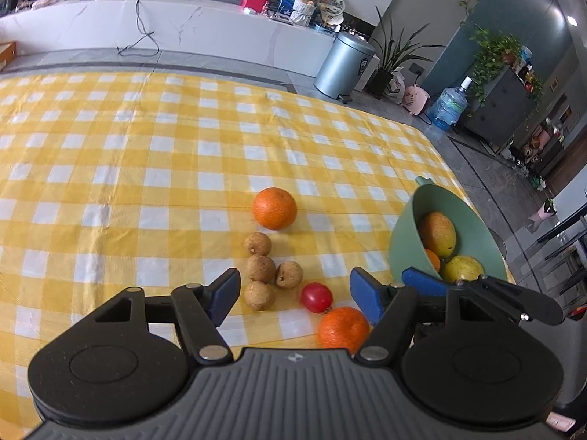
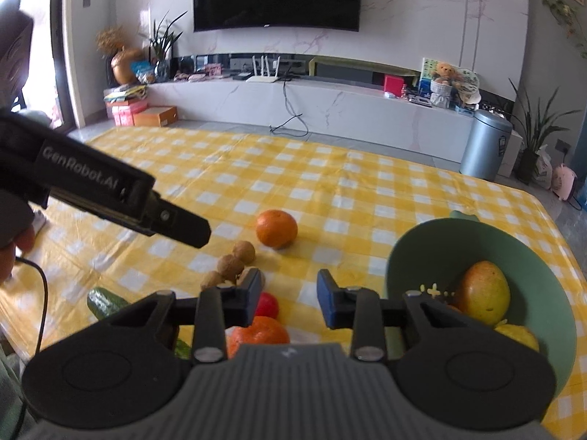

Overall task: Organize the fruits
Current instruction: 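Withdraw both tools from the colander toward the remaining fruit, then close the right gripper on a tangerine while the left gripper closes on a brown longan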

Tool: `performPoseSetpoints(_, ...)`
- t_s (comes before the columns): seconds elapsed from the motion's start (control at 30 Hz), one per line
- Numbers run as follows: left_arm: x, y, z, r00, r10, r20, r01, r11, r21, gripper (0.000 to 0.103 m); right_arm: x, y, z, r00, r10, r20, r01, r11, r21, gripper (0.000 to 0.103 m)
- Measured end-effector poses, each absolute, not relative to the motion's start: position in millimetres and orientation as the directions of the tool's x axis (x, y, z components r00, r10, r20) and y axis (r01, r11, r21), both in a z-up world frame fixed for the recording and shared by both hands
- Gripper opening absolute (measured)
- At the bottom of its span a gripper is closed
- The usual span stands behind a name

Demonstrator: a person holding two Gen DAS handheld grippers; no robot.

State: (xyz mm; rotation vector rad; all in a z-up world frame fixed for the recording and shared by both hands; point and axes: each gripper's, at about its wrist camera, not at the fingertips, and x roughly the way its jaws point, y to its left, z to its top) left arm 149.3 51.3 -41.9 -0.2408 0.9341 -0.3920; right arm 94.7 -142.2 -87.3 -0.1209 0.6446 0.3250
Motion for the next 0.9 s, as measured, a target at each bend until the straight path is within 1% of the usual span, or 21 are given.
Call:
performPoseSetpoints(0.03,151.1,52.5,-45.2,0.527,-0.430,-0.733,0.219,0.902,-0.372,0.077,96.4,-139.7,-89.7,0.744,0.263,-0.615,-0.344,0.939,-0.015,0.023)
performPoseSetpoints(0.13,153.6,52.9,-54.1,0.505,-0.441,-0.742,0.225,0.897,-0.380,0.074,99.6,-133.8,-95.9,0.718,0.272,-0.641,-0.366,0.930,-0.015,0.023)
performPoseSetpoints(0.2,152.8,51.0,-60.0,0.488,-0.445,-0.751,0.242,0.896,-0.373,0.074,99.4,-132.7,-101.1,0.696,0.280,-0.661,-0.375,0.927,-0.002,0.024)
performPoseSetpoints(0.23,151.4,49.6,-62.5,0.481,-0.441,-0.758,0.250,0.898,-0.363,0.074,98.6,-132.5,-103.9,0.687,0.283,-0.669,-0.377,0.926,0.005,0.026)
performPoseSetpoints(0.27,150.5,48.7,-64.6,0.478,-0.437,-0.762,0.258,0.899,-0.353,0.074,97.9,-132.3,-106.7,0.678,0.281,-0.679,-0.375,0.927,0.009,0.030)
performPoseSetpoints(0.33,148.8,47.2,-68.0,0.470,-0.436,-0.767,0.276,0.898,-0.342,0.074,97.3,-132.8,-111.1,0.666,0.277,-0.693,-0.369,0.929,0.016,0.036)
performPoseSetpoints(0.47,146.3,44.5,-73.8,0.471,-0.423,-0.774,0.300,0.902,-0.311,0.073,101.9,-136.7,-118.9,0.633,0.291,-0.717,-0.356,0.932,0.065,0.038)
performPoseSetpoints(0.5,146.2,44.1,-75.2,0.471,-0.421,-0.775,0.303,0.902,-0.307,0.073,103.1,-137.9,-120.6,0.628,0.294,-0.721,-0.349,0.934,0.077,0.040)
performPoseSetpoints(0.53,146.2,43.8,-76.7,0.472,-0.423,-0.773,0.306,0.902,-0.306,0.072,104.4,-138.3,-121.9,0.624,0.293,-0.724,-0.342,0.936,0.084,0.044)
performPoseSetpoints(0.67,149.9,40.1,-82.7,0.485,-0.431,-0.761,0.330,0.896,-0.297,0.071,109.8,-141.5,-127.0,0.606,0.286,-0.742,-0.318,0.942,0.104,0.052)
performPoseSetpoints(0.9,155.2,22.8,-100.1,0.492,-0.358,-0.794,0.358,0.914,-0.190,0.064,117.9,-144.6,-135.5,0.588,0.270,-0.763,-0.287,0.951,0.115,0.053)
